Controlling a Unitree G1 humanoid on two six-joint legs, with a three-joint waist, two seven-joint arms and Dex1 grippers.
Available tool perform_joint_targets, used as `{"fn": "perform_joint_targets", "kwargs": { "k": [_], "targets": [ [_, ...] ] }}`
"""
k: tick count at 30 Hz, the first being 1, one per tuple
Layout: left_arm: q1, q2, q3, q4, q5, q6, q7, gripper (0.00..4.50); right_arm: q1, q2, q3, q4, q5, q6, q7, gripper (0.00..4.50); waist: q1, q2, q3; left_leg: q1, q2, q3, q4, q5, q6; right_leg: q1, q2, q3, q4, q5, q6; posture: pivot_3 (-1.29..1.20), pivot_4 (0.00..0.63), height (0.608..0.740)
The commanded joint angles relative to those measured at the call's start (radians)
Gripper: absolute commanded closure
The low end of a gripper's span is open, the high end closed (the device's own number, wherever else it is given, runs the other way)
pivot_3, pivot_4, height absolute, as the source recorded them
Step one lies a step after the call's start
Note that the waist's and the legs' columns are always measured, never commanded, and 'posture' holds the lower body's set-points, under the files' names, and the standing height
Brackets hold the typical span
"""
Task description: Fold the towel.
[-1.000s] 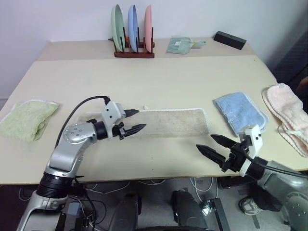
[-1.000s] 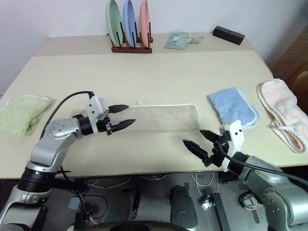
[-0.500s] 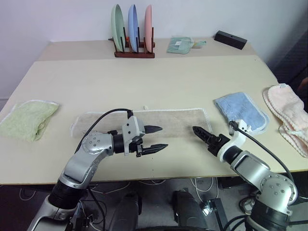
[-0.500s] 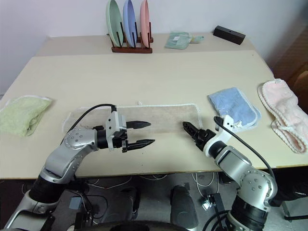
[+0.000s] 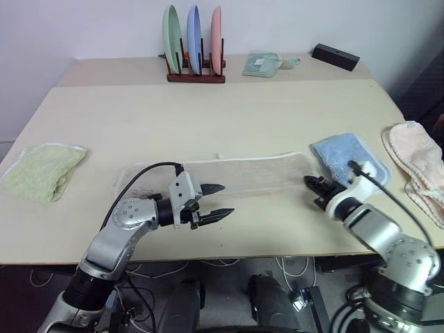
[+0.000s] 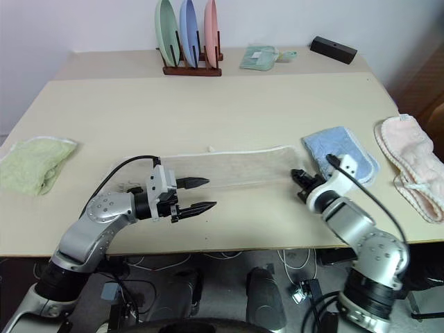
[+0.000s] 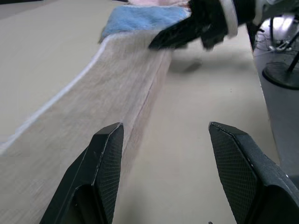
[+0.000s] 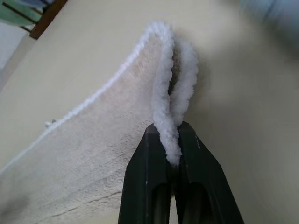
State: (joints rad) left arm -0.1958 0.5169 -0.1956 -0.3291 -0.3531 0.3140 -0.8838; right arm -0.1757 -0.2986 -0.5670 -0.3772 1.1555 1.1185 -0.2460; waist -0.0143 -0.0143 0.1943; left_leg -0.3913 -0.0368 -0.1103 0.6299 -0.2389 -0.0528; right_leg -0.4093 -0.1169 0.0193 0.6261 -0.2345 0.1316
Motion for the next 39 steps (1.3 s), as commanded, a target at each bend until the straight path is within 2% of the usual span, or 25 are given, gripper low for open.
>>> {"fn": "perform_joint_targets", "kwargs": {
  "k": [1, 5, 8, 12, 17, 23, 28, 32, 35, 36, 38, 39],
  "targets": [
    [0.000, -0.001, 0.026, -0.006, 0.000, -0.031, 0.002, 1.57, 0.007, -0.140, -0.053, -0.082, 0.043, -0.012, 0.061, 4.45, 0.000, 0.000, 0.000, 0.000, 0.000, 0.000, 0.000, 0.000, 0.000, 0.000, 0.000, 0.000, 0.000, 0.000, 0.000, 0.00, 0.150, 0.740],
    [-0.008, 0.000, 0.034, 0.020, 0.003, -0.044, -0.002, 1.57, -0.008, -0.322, 0.048, -0.162, 0.018, 0.013, 0.176, 4.45, -0.004, 0.001, 0.000, 0.000, 0.000, 0.000, 0.000, 0.000, 0.000, 0.000, 0.000, 0.000, -0.001, 0.000, 0.000, 0.00, 0.150, 0.740],
    [-0.018, 0.000, 0.045, 0.034, 0.003, -0.045, 0.003, 1.57, -0.054, -0.387, 0.181, -0.223, -0.008, 0.009, 0.250, 4.45, -0.006, 0.001, 0.000, 0.000, 0.001, 0.000, -0.001, -0.001, 0.001, 0.000, 0.001, 0.000, -0.001, 0.000, -0.001, 0.00, 0.150, 0.740],
    [-0.014, 0.013, 0.100, 0.043, -0.017, -0.021, 0.026, 1.57, -0.171, -0.381, 0.484, -0.277, -0.136, -0.006, 0.328, 4.45, -0.004, 0.001, 0.000, 0.000, 0.001, 0.000, 0.000, -0.001, 0.001, 0.000, 0.001, -0.001, -0.002, 0.000, -0.001, 0.00, 0.150, 0.740],
    [0.034, 0.053, 0.199, 0.036, -0.041, 0.020, 0.057, 1.57, -0.227, -0.312, 0.714, -0.177, -0.327, -0.074, 0.383, 4.45, 0.001, 0.000, 0.000, -0.003, 0.000, -0.002, 0.000, -0.001, 0.001, 0.000, 0.000, -0.003, -0.007, 0.000, 0.000, 0.00, 0.150, 0.740],
    [0.091, 0.096, 0.223, -0.003, -0.044, 0.028, 0.045, 1.57, -0.230, -0.258, 0.821, -0.080, -0.478, -0.145, 0.463, 4.45, 0.003, 0.000, 0.000, -0.004, 0.000, -0.002, -0.001, -0.001, 0.001, 0.000, 0.000, -0.003, -0.009, 0.002, 0.002, 0.00, 0.150, 0.740],
    [0.108, 0.096, 0.225, -0.025, -0.048, 0.040, 0.054, 1.57, -0.213, -0.242, 0.817, -0.088, -0.522, -0.155, 0.516, 4.45, 0.001, 0.000, 0.000, -0.004, 0.000, -0.002, -0.001, -0.001, 0.001, 0.000, 0.000, -0.003, -0.009, 0.001, 0.002, 0.00, 0.150, 0.740],
    [0.118, 0.096, 0.226, -0.034, -0.047, 0.047, 0.055, 1.57, -0.179, -0.291, 0.753, -0.183, -0.487, -0.155, 0.605, 3.17, 0.002, 0.000, 0.000, -0.004, 0.000, -0.002, -0.001, -0.001, 0.001, 0.000, 0.000, -0.003, -0.009, 0.002, 0.002, 0.00, 0.150, 0.740],
    [0.117, 0.099, 0.230, -0.028, -0.048, 0.047, 0.051, 1.57, -0.157, -0.347, 0.691, -0.233, -0.482, -0.162, 0.657, 1.58, 0.002, 0.000, 0.000, -0.004, 0.000, -0.002, -0.001, -0.001, 0.001, 0.000, 0.000, -0.003, -0.009, 0.001, 0.002, 0.00, 0.150, 0.740],
    [0.115, 0.100, 0.231, -0.024, -0.048, 0.047, 0.050, 1.57, -0.146, -0.377, 0.639, -0.260, -0.464, -0.179, 0.695, 1.18, 0.003, 0.000, 0.000, -0.004, 0.000, -0.002, -0.001, -0.001, 0.001, 0.000, 0.000, -0.003, -0.009, 0.001, 0.001, 0.00, 0.150, 0.740],
    [0.112, 0.100, 0.231, -0.017, -0.046, 0.047, 0.048, 1.57, -0.144, -0.392, 0.551, -0.273, -0.431, -0.207, 0.731, 1.18, 0.004, 0.000, 0.000, -0.004, 0.000, -0.002, -0.001, -0.001, 0.001, 0.000, 0.000, -0.003, -0.010, 0.001, 0.001, 0.00, 0.150, 0.740],
    [0.111, 0.099, 0.229, -0.015, -0.045, 0.047, 0.048, 1.57, -0.154, -0.383, 0.525, -0.257, -0.426, -0.211, 0.724, 1.34, 0.003, 0.000, 0.000, -0.004, 0.000, -0.002, -0.001, -0.001, 0.001, 0.000, 0.000, -0.003, -0.010, 0.001, 0.001, 0.00, 0.150, 0.740]
  ]
}}
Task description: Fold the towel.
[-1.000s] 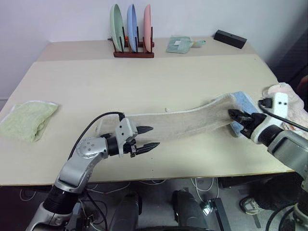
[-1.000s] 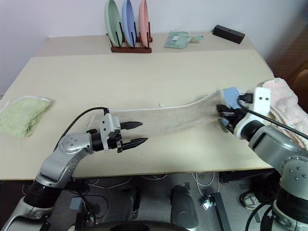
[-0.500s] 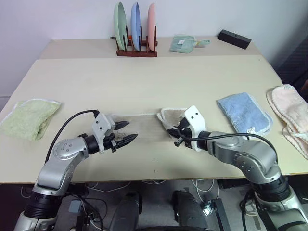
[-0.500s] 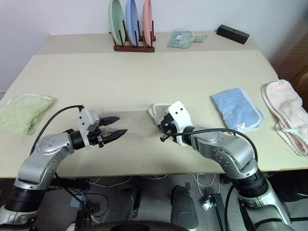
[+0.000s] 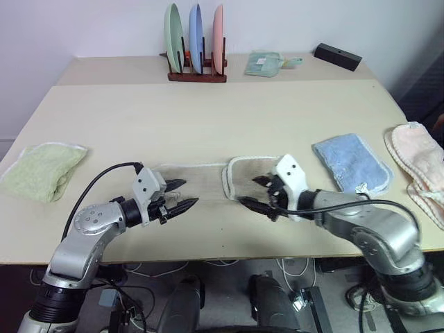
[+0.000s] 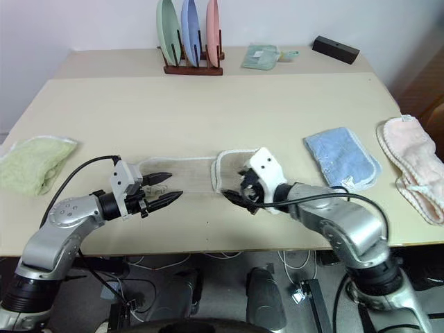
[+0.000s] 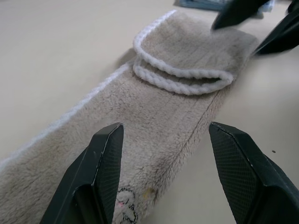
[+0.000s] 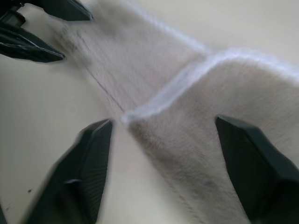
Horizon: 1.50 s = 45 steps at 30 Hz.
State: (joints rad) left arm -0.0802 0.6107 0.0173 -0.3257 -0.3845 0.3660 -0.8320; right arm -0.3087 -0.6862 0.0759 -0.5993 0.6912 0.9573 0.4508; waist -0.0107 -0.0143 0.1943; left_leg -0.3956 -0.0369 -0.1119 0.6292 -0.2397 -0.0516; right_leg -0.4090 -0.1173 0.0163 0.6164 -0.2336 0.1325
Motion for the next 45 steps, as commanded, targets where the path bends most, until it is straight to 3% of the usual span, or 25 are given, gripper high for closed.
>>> {"fn": "perform_joint_targets", "kwargs": {
  "k": [1, 2, 6, 7, 16, 21, 24, 27, 30, 31, 34, 38, 45],
  "targets": [
    [-0.006, 0.005, 0.015, -0.016, -0.013, -0.006, -0.004, 1.57, -0.029, 0.015, -0.129, -0.020, 0.038, -0.049, 0.020, 1.76, -0.003, 0.000, 0.000, 0.000, 0.000, 0.000, 0.000, 0.000, 0.000, 0.000, 0.000, 0.000, 0.000, 0.000, 0.000, 0.00, 0.150, 0.740],
    [-0.007, 0.002, 0.011, -0.018, -0.012, -0.004, -0.003, 1.57, -0.039, 0.021, -0.128, 0.008, 0.015, -0.052, 0.005, 2.11, -0.005, 0.000, 0.000, 0.001, 0.000, 0.000, 0.000, 0.000, 0.000, 0.000, 0.000, 0.000, 0.000, 0.000, 0.000, 0.00, 0.150, 0.740],
    [-0.010, -0.019, -0.007, -0.028, -0.012, 0.006, 0.011, 1.57, -0.063, 0.056, -0.017, 0.144, -0.130, -0.150, 0.004, 4.22, -0.004, -0.001, 0.000, 0.001, 0.001, 0.000, -0.001, 0.000, 0.000, 0.000, 0.000, 0.000, 0.000, 0.000, 0.000, 0.00, 0.150, 0.740],
    [-0.010, -0.024, -0.009, -0.030, -0.014, 0.009, 0.015, 1.57, -0.064, 0.079, 0.018, 0.190, -0.168, -0.190, 0.008, 4.46, -0.004, -0.001, 0.000, 0.001, 0.000, 0.000, -0.001, 0.000, 0.000, 0.000, 0.000, 0.000, 0.000, 0.000, 0.000, 0.00, 0.150, 0.740],
    [0.083, -0.033, 0.016, -0.091, -0.031, 0.041, 0.045, 1.57, -0.058, 0.234, 0.182, 0.522, -0.424, -0.486, 0.048, 4.46, -0.007, 0.000, 0.000, 0.001, 0.000, 0.001, -0.001, 0.000, 0.000, 0.000, 0.000, 0.001, 0.000, 0.001, 0.001, 0.00, 0.150, 0.740],
    [0.164, -0.030, 0.055, -0.144, -0.051, 0.062, 0.080, 1.57, -0.015, 0.224, 0.212, 0.536, -0.500, -0.542, 0.093, 4.46, -0.006, 0.000, 0.000, 0.003, 0.000, 0.000, -0.001, 0.000, 0.000, 0.001, 0.000, 0.000, 0.000, 0.001, 0.001, 0.00, 0.150, 0.740],
    [0.232, -0.044, 0.111, -0.196, -0.092, 0.100, 0.129, 1.57, -0.045, 0.238, 0.128, 0.466, -0.451, -0.540, 0.102, 4.46, -0.007, 0.000, 0.000, 0.003, 0.000, 0.000, -0.001, 0.000, 0.000, 0.001, 0.000, 0.001, 0.000, -0.001, -0.002, 0.00, 0.150, 0.740],
    [0.283, -0.089, 0.204, -0.244, -0.191, 0.189, 0.215, 1.57, -0.101, 0.225, 0.066, 0.379, -0.390, -0.528, 0.151, 3.65, -0.007, 0.000, 0.000, 0.003, 0.000, 0.000, -0.001, 0.000, 0.000, 0.001, 0.000, 0.001, 0.000, -0.001, -0.002, 0.00, 0.150, 0.740],
    [0.340, -0.157, 0.307, -0.285, -0.365, 0.302, 0.318, 0.69, -0.161, 0.191, 0.060, 0.323, -0.391, -0.539, 0.210, 2.17, -0.008, 0.000, 0.000, 0.003, 0.001, 0.000, -0.001, 0.000, 0.000, 0.001, 0.000, 0.001, 0.001, -0.001, -0.002, 0.00, 0.150, 0.740],
    [0.356, -0.183, 0.336, -0.293, -0.421, 0.340, 0.366, 0.17, -0.174, 0.180, 0.067, 0.314, -0.400, -0.546, 0.227, 1.60, -0.006, 0.000, 0.000, 0.003, 0.001, 0.000, -0.001, 0.000, 0.000, 0.001, 0.000, 0.001, 0.001, -0.001, -0.001, 0.00, 0.150, 0.740],
    [0.379, -0.241, 0.406, -0.286, -0.591, 0.434, 0.507, 0.00, -0.188, 0.158, 0.095, 0.298, -0.425, -0.572, 0.268, 0.11, 0.000, -0.001, -0.001, 0.003, 0.001, -0.001, -0.001, 0.000, 0.000, 0.001, 0.000, 0.000, 0.000, -0.001, -0.001, 0.00, 0.150, 0.740],
    [0.380, -0.312, 0.445, -0.249, -0.804, 0.502, 0.710, 0.00, -0.170, 0.157, 0.137, 0.290, -0.465, -0.614, 0.294, 0.05, 0.000, -0.001, -0.001, 0.003, 0.000, -0.001, 0.000, 0.000, 0.000, 0.002, -0.001, 0.000, 0.000, -0.001, -0.002, 0.00, 0.150, 0.740],
    [0.225, -0.388, 0.406, -0.138, -0.945, 0.486, 0.973, 0.00, -0.122, 0.177, 0.185, 0.268, -0.518, -0.645, 0.291, 0.05, 0.004, -0.001, -0.001, 0.003, -0.001, -0.001, 0.000, 0.000, -0.001, 0.003, -0.001, 0.000, 0.000, -0.001, -0.003, 0.00, 0.150, 0.740]
  ]
}}
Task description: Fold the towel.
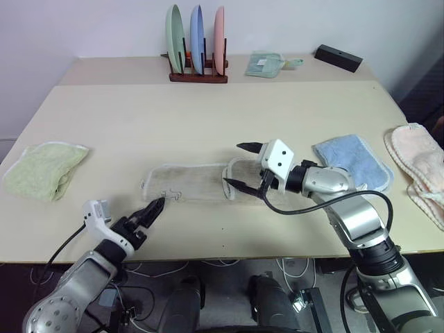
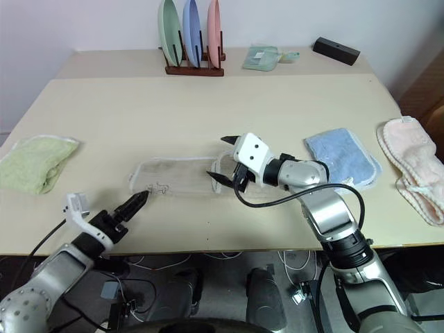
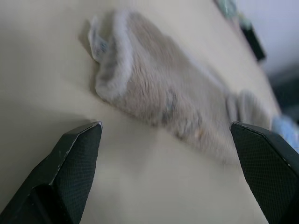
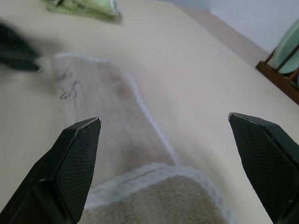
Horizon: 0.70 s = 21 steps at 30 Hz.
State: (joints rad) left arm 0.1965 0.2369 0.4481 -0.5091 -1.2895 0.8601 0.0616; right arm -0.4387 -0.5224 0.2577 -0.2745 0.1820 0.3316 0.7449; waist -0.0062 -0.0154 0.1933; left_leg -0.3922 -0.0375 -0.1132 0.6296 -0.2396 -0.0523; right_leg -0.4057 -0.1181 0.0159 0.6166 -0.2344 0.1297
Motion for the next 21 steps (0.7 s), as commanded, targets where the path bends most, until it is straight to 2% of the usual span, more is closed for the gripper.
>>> {"fn": "perform_joint_targets", "kwargs": {
  "k": [1, 3, 6, 13, 17, 21],
  "targets": [
    [-0.084, -0.024, -0.033, 0.070, -0.047, -0.012, 0.113, 0.00, 0.014, 0.016, 0.007, -0.064, -0.011, -0.018, -0.004, 0.05, 0.002, 0.000, 0.000, 0.000, 0.000, 0.000, 0.000, 0.000, 0.000, 0.000, 0.000, 0.000, 0.000, 0.000, 0.000, 0.00, 0.150, 0.740],
    [-0.141, -0.050, -0.039, 0.119, -0.037, -0.033, 0.168, 0.00, 0.030, 0.017, 0.017, -0.079, -0.021, -0.015, -0.004, 0.05, 0.004, 0.000, 0.000, 0.000, 0.000, 0.000, 0.000, 0.000, 0.000, 0.000, 0.000, 0.000, 0.000, 0.000, 0.000, 0.00, 0.150, 0.740],
    [-0.203, -0.079, -0.037, 0.167, -0.043, -0.069, 0.211, 0.87, 0.069, 0.001, 0.028, -0.107, -0.041, -0.010, -0.001, 0.00, 0.008, 0.000, 0.000, 0.000, 0.000, 0.000, 0.000, 0.000, 0.000, 0.000, 0.000, 0.000, 0.000, 0.000, 0.000, 0.00, 0.150, 0.740],
    [-0.258, -0.078, -0.033, 0.195, -0.047, -0.108, 0.190, 4.46, 0.160, -0.018, 0.023, -0.171, -0.074, 0.015, -0.019, 0.00, 0.017, -0.001, 0.000, 0.000, 0.000, 0.001, 0.000, 0.000, 0.000, 0.000, 0.000, 0.000, -0.001, 0.000, 0.000, 0.00, 0.150, 0.740],
    [-0.314, -0.003, 0.032, 0.188, -0.041, -0.167, 0.111, 4.46, 0.218, -0.020, -0.015, -0.219, -0.056, 0.070, -0.043, 0.00, 0.018, -0.001, 0.000, 0.000, 0.000, 0.000, 0.000, 0.000, 0.000, 0.000, 0.000, 0.000, -0.001, 0.000, -0.001, 0.00, 0.150, 0.740],
    [-0.379, 0.230, 0.050, 0.221, 0.066, -0.168, -0.079, 4.46, 0.285, -0.028, -0.092, -0.282, 0.030, 0.136, -0.028, 0.00, 0.015, -0.002, 0.001, -0.001, 0.000, 0.001, -0.001, 0.000, 0.000, -0.001, 0.001, 0.000, -0.001, 0.000, -0.001, 0.00, 0.150, 0.740]
  ]
}}
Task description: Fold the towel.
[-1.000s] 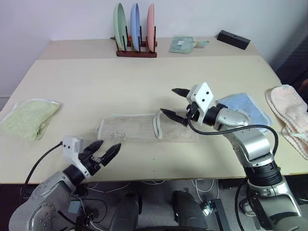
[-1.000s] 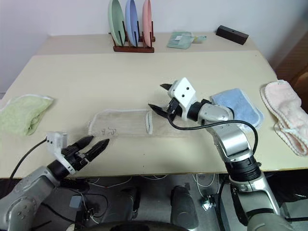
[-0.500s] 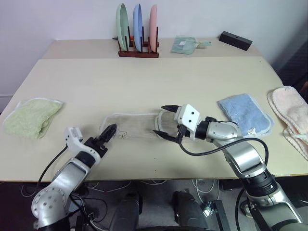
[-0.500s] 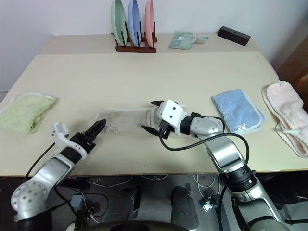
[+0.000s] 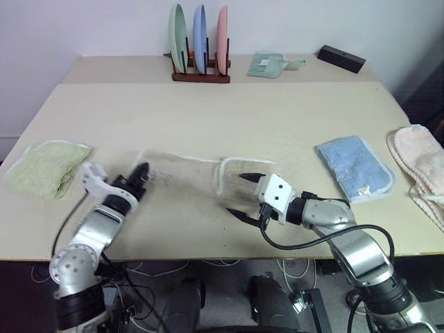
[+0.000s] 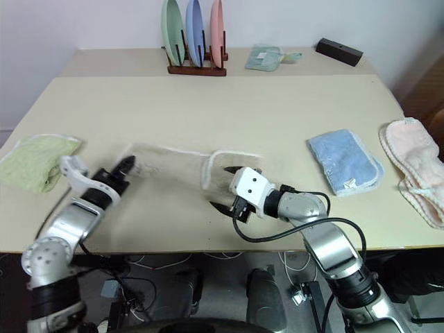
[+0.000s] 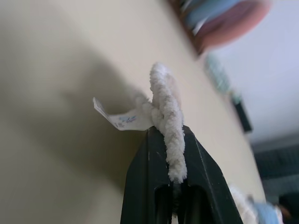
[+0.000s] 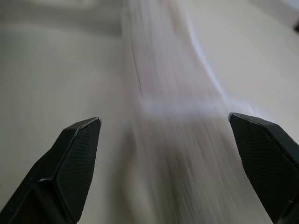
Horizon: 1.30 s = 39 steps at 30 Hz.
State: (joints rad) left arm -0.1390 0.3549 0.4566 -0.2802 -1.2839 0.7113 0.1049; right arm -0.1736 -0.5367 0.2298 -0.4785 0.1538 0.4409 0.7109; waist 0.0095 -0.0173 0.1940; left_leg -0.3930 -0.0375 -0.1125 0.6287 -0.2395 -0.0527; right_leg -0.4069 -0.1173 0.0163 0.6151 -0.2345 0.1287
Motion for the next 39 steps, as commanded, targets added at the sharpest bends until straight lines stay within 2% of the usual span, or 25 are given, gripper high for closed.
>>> {"fn": "perform_joint_targets", "kwargs": {
  "k": [1, 5, 8, 10, 12, 14, 21, 27, 30, 35, 36, 38, 39],
  "targets": [
    [-0.052, 0.143, 0.038, -0.001, 0.071, -0.021, -0.152, 4.46, 0.027, -0.018, -0.072, -0.085, 0.066, 0.032, 0.009, 0.00, 0.000, 0.000, 0.000, 0.000, 0.000, 0.000, 0.000, 0.000, 0.000, 0.000, 0.000, 0.000, 0.000, 0.000, 0.000, 0.00, 0.150, 0.740],
    [-0.111, 0.307, -0.141, -0.085, 0.207, 0.011, -0.381, 4.46, 0.019, -0.030, -0.083, -0.062, 0.069, 0.026, 0.013, 0.00, 0.003, 0.000, 0.000, 0.000, 0.000, 0.001, 0.000, 0.000, 0.000, 0.000, 0.000, 0.000, -0.001, 0.000, 0.000, 0.00, 0.150, 0.740],
    [-0.128, 0.348, -0.267, -0.140, 0.295, 0.004, -0.492, 4.46, 0.002, -0.022, -0.078, -0.047, 0.067, 0.025, 0.009, 0.00, 0.000, 0.000, 0.000, -0.002, -0.001, 0.001, 0.000, 0.000, 0.000, 0.001, -0.001, 0.000, -0.003, 0.000, 0.000, 0.00, 0.150, 0.740],
    [-0.145, 0.369, -0.410, -0.173, 0.427, -0.034, -0.571, 4.46, -0.006, -0.014, -0.068, -0.041, 0.063, 0.024, 0.003, 0.00, -0.004, 0.000, 0.000, -0.002, -0.001, 0.002, -0.001, 0.000, 0.000, 0.000, -0.001, 0.001, -0.003, 0.000, 0.000, 0.00, 0.150, 0.740],
    [-0.170, 0.365, -0.561, -0.171, 0.578, -0.082, -0.620, 4.46, -0.008, -0.008, -0.058, -0.039, 0.058, 0.022, -0.003, 0.00, -0.006, 0.000, 0.001, -0.001, 0.000, 0.002, -0.002, 0.000, 0.000, -0.001, 0.000, 0.001, -0.002, 0.000, 0.000, 0.00, 0.150, 0.740],
    [-0.190, 0.331, -0.637, -0.142, 0.654, -0.102, -0.631, 4.46, -0.002, -0.006, -0.054, -0.041, 0.055, 0.021, -0.009, 0.00, -0.009, 0.000, 0.001, -0.001, 0.000, 0.001, -0.002, 0.000, 0.000, -0.001, 0.000, 0.001, -0.002, 0.000, 0.000, 0.00, 0.150, 0.740],
    [-0.226, 0.197, -0.747, -0.085, 0.784, -0.115, -0.662, 4.46, 0.025, -0.009, -0.046, -0.052, 0.044, 0.023, -0.024, 0.00, -0.005, 0.000, 0.001, -0.002, 0.000, 0.001, -0.001, 0.000, 0.000, -0.001, 0.000, 0.001, -0.002, 0.000, 0.001, 0.00, 0.150, 0.740],
    [-0.220, 0.149, -0.756, -0.090, 0.812, -0.072, -0.691, 4.46, 0.022, -0.010, -0.044, -0.043, 0.037, 0.020, -0.034, 0.00, -0.007, 0.000, 0.001, -0.002, 0.000, 0.001, -0.001, 0.000, 0.000, -0.001, 0.000, 0.001, -0.002, 0.000, 0.001, 0.00, 0.150, 0.740],
    [-0.215, 0.139, -0.724, -0.093, 0.798, -0.052, -0.702, 3.50, 0.019, -0.008, -0.042, -0.040, 0.034, 0.020, -0.036, 0.00, -0.006, 0.000, 0.001, -0.002, 0.000, 0.001, -0.001, 0.000, 0.000, -0.001, 0.000, 0.001, -0.002, 0.000, 0.001, 0.00, 0.150, 0.740],
    [-0.199, 0.141, -0.600, -0.127, 0.711, -0.007, -0.724, 1.04, 0.022, -0.023, -0.058, -0.037, 0.032, 0.018, -0.031, 0.00, -0.008, 0.000, 0.001, -0.002, 0.000, 0.000, -0.001, 0.000, 0.000, -0.001, 0.000, 0.001, -0.002, 0.000, 0.001, 0.00, 0.150, 0.740],
    [-0.189, 0.145, -0.548, -0.142, 0.656, 0.016, -0.735, 1.04, 0.020, -0.027, -0.068, -0.037, 0.037, 0.020, -0.027, 0.00, -0.010, 0.000, 0.001, -0.002, 0.000, 0.000, -0.001, 0.000, 0.000, -0.001, 0.000, 0.001, -0.002, 0.000, 0.001, 0.00, 0.150, 0.740],
    [-0.167, 0.161, -0.440, -0.165, 0.551, 0.056, -0.753, 0.97, 0.012, -0.035, -0.085, -0.037, 0.045, 0.027, -0.024, 0.55, -0.017, -0.001, 0.001, -0.002, 0.000, 0.000, -0.001, 0.000, 0.000, -0.001, 0.000, 0.001, -0.001, 0.000, 0.002, 0.00, 0.150, 0.740],
    [-0.157, 0.175, -0.391, -0.170, 0.512, 0.069, -0.763, 1.25, 0.006, -0.038, -0.092, -0.038, 0.050, 0.031, -0.021, 0.91, -0.019, -0.001, 0.001, -0.002, 0.000, 0.000, -0.001, 0.000, 0.000, -0.001, 0.000, 0.001, -0.001, 0.000, 0.002, 0.00, 0.150, 0.740]
  ]
}}
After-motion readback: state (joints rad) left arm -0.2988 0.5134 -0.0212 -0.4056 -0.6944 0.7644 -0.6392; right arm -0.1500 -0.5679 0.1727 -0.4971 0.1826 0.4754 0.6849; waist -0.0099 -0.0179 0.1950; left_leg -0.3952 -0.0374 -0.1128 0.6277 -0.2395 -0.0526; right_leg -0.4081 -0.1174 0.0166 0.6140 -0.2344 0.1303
